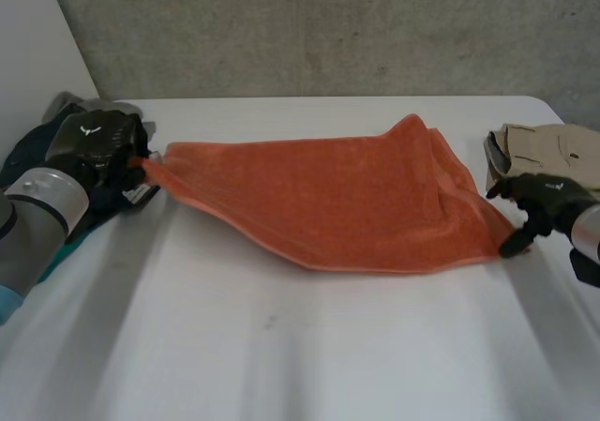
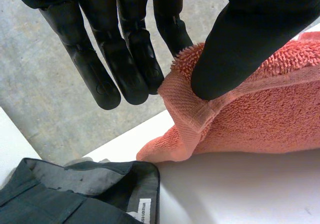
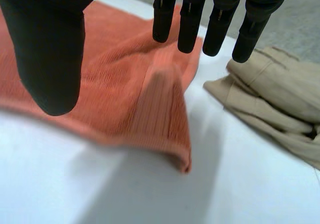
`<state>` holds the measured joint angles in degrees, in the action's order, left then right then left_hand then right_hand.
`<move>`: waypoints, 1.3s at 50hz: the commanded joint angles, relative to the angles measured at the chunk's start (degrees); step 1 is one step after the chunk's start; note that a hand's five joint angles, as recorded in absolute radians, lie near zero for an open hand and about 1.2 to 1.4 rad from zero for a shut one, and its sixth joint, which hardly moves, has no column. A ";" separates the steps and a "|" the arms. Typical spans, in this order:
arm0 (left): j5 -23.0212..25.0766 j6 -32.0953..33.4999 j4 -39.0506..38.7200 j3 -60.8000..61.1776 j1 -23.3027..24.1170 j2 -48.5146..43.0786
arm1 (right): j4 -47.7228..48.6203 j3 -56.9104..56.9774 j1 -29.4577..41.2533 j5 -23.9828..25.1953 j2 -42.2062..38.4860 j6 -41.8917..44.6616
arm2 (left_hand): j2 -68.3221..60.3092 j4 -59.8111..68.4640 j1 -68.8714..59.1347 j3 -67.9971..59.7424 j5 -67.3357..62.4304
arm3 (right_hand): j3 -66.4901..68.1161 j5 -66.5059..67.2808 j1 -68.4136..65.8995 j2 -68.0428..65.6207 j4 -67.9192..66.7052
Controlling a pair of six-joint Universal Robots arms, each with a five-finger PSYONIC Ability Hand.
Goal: Fold the laundry.
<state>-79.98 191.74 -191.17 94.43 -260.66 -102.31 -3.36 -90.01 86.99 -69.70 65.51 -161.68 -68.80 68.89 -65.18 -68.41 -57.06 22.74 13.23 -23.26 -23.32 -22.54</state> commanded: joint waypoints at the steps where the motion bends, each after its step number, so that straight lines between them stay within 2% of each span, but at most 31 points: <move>1: 0.70 -0.06 0.19 -0.74 -1.69 0.00 | 10.55 -8.78 -1.83 4.31 0.15 11.72 | -11.20 11.11 -14.82 -11.59 -12.94 | 5.43 4.94 -4.91 -4.84 -5.63; 7: 1.40 -0.06 0.19 -0.83 -2.04 0.09 | 18.29 -10.19 -2.97 6.06 -3.62 19.45 | -11.20 11.11 -14.82 -11.59 -12.94 | 5.93 5.44 -5.41 -5.35 -6.13; 11: 1.40 -0.06 0.19 -0.91 -2.39 0.09 | 18.65 -8.09 -4.02 8.08 -6.52 22.18 | -11.20 11.11 -14.82 -11.59 -12.94 | 10.12 9.63 -9.60 -9.53 -10.32; 15: 1.49 -0.06 0.19 -1.00 -2.66 0.09 | 18.92 -5.89 -4.46 10.10 -8.63 22.28 | -11.20 11.11 -14.82 -11.59 -12.94 | 14.50 14.01 -13.98 -13.92 -14.70; 24: 1.49 -0.06 0.54 -0.65 -2.75 0.09 | 19.53 -2.02 -3.41 10.55 -11.45 21.14 | -11.20 11.11 -14.82 -11.59 -12.94 | 24.43 23.95 -23.91 -23.85 -24.63; 28: 1.49 -0.06 1.24 -0.56 -2.75 0.09 | 19.71 -0.87 -2.71 10.46 -11.98 19.73 | -11.20 11.11 -14.82 -11.59 -12.94 | 36.85 36.36 -36.33 -36.26 -37.05; 29: 1.49 -0.06 1.50 -0.48 -2.83 0.09 | 19.88 -0.61 -2.62 10.38 -11.98 19.56 | -11.20 11.11 -14.82 -11.59 -12.94 | 42.38 41.89 -41.86 -41.80 -42.58; 30: 1.49 0.29 2.12 -0.39 -2.92 0.18 | 19.88 -0.44 -2.44 10.37 -11.72 19.12 | -11.20 11.11 -14.82 -11.59 -12.94 | 57.11 56.63 -56.59 -56.53 -57.31; 36: 1.93 2.49 7.29 1.72 -3.98 1.58 | 17.78 -1.75 -2.53 9.58 -7.51 18.59 | -11.20 11.11 -14.82 -11.59 -12.94 | 57.26 56.77 -56.74 -56.68 -57.46; 40: 3.51 9.51 15.55 4.79 -5.47 4.39 | 10.41 -3.42 -4.02 9.49 -1.80 20.25 | -11.20 11.11 -14.82 -11.59 -12.94 | 57.26 56.77 -56.74 -56.68 -57.46; 44: 4.92 19.79 26.62 8.31 -7.58 7.91 | -0.66 -4.21 -6.66 8.71 3.57 27.19 | -11.20 11.11 -14.82 -11.59 -12.94 | 57.26 56.77 -56.74 -56.68 -57.46; 45: 5.18 24.16 31.60 9.62 -8.54 9.39 | -6.86 -4.39 -7.88 7.14 5.32 31.29 | -11.20 11.11 -14.82 -11.59 -12.94 | 57.26 56.77 -56.74 -56.68 -57.46; 48: 5.27 29.90 39.45 11.65 -10.82 11.25 | -18.05 -4.83 -9.64 3.79 7.35 38.25 | -11.20 11.11 -14.82 -11.59 -12.94 | 57.26 56.77 -56.74 -56.68 -57.46; 49: 5.44 33.48 44.43 12.79 -12.57 12.38 | -25.74 -5.26 -10.52 1.69 8.14 42.98 | -11.20 11.11 -14.82 -11.59 -12.94 | 57.26 56.77 -56.74 -56.68 -57.46; 52: 6.85 38.69 50.09 14.20 -14.78 13.45 | -34.76 -5.79 -11.23 -0.17 8.41 50.12 | -11.20 11.11 -14.82 -11.59 -12.94 | 57.26 56.77 -56.74 -56.68 -57.46; 53: 8.59 41.31 51.15 14.55 -15.66 13.80 | -35.31 -5.53 -11.06 0.78 8.24 52.49 | -11.20 11.11 -14.82 -11.59 -12.94 | 57.26 56.77 -56.74 -56.68 -57.46; 56: 11.67 42.22 49.33 14.47 -14.88 13.45 | -32.08 -4.48 -9.04 3.51 7.01 50.68 | -11.20 11.11 -14.82 -11.59 -12.94 | 57.26 56.77 -56.74 -56.68 -57.46; 59: 11.78 39.68 45.99 13.07 -13.48 11.70 | -28.82 -2.73 -8.24 4.66 4.99 47.52 | -11.20 11.11 -14.82 -11.59 -12.94 | 57.26 56.77 -56.74 -56.68 -57.46; 63: 8.53 33.62 38.08 7.98 -9.09 5.99 | -23.02 1.49 -5.70 4.75 0.77 41.28 | -11.20 11.11 -14.82 -11.59 -12.94 | 57.26 56.77 -56.74 -56.68 -57.46; 65: 4.58 30.72 34.21 4.37 -7.06 3.18 | -19.68 3.86 -3.50 4.05 -0.99 37.85 | -11.20 11.11 -14.82 -11.59 -12.94 | 57.26 56.77 -56.74 -56.68 -57.46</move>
<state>-69.45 230.60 -146.26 106.22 -273.24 -92.08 -31.99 -91.47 79.25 -65.71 69.47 -114.96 -68.81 68.89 -65.18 -68.41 -57.06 68.05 56.37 -64.43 -67.48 -68.58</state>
